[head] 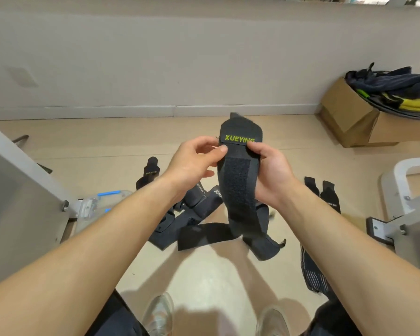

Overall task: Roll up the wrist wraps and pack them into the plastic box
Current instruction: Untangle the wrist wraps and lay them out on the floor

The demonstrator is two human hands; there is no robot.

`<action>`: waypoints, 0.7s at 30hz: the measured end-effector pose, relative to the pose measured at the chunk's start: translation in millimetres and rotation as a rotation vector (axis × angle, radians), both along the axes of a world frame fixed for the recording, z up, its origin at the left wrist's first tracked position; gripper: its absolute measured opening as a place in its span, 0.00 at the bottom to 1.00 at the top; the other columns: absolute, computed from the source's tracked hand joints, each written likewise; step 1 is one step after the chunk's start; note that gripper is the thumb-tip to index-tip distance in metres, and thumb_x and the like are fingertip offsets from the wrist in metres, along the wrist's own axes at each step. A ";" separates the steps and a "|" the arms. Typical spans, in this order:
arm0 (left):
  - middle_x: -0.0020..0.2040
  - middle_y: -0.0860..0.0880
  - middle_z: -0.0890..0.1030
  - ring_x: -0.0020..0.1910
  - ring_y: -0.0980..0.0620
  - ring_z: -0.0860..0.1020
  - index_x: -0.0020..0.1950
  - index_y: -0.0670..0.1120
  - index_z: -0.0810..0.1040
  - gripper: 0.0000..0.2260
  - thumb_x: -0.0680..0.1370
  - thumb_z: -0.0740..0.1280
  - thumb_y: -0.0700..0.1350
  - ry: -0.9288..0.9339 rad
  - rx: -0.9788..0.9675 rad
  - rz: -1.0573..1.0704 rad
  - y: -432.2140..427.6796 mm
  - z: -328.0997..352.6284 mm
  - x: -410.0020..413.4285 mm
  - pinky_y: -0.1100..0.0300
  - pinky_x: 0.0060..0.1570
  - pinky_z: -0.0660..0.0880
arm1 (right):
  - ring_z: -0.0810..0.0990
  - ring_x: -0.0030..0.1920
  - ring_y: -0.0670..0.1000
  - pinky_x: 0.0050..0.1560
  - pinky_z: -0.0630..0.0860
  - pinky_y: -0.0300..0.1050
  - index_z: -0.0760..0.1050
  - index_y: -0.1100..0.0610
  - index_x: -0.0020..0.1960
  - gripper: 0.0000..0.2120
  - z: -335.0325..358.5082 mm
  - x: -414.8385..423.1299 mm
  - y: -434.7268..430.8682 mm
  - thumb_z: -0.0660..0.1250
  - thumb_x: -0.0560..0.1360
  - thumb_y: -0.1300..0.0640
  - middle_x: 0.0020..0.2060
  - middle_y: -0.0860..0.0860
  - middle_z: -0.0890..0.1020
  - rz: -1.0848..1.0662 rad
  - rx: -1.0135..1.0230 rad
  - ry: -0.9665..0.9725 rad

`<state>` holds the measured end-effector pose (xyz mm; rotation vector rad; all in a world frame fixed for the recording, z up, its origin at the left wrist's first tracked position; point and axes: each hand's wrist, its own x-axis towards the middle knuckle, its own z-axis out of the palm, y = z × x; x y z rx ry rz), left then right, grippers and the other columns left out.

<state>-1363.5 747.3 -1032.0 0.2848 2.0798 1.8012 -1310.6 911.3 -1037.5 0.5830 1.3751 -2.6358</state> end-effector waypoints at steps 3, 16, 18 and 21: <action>0.50 0.49 0.85 0.53 0.50 0.84 0.51 0.47 0.83 0.07 0.79 0.72 0.50 -0.040 0.063 0.031 4.8 -5.4 0.2 0.51 0.57 0.80 | 0.84 0.57 0.62 0.63 0.77 0.62 0.80 0.63 0.63 0.15 -5.6 -3.6 -1.4 0.63 0.81 0.57 0.57 0.62 0.85 -0.002 0.225 0.026; 0.53 0.45 0.85 0.49 0.46 0.85 0.63 0.47 0.75 0.09 0.85 0.63 0.48 -0.142 -0.149 -0.005 -6.5 -32.6 20.7 0.49 0.43 0.85 | 0.85 0.38 0.49 0.36 0.81 0.45 0.79 0.55 0.48 0.04 -36.2 21.1 -21.8 0.68 0.81 0.57 0.39 0.50 0.85 -0.008 0.588 -0.106; 0.53 0.44 0.85 0.45 0.48 0.84 0.63 0.44 0.76 0.10 0.86 0.61 0.47 -0.291 -0.164 0.012 -14.9 -45.5 30.0 0.55 0.34 0.82 | 0.85 0.41 0.51 0.35 0.79 0.45 0.80 0.55 0.50 0.03 -51.0 27.1 -30.0 0.67 0.81 0.58 0.41 0.52 0.86 0.037 0.580 -0.152; 0.56 0.38 0.83 0.45 0.45 0.83 0.64 0.40 0.74 0.11 0.85 0.61 0.45 -0.514 -0.081 0.149 -28.5 -75.6 45.5 0.56 0.33 0.80 | 0.84 0.39 0.50 0.34 0.76 0.42 0.79 0.56 0.46 0.05 -80.3 37.0 -50.3 0.67 0.80 0.59 0.40 0.52 0.85 0.082 0.599 -0.198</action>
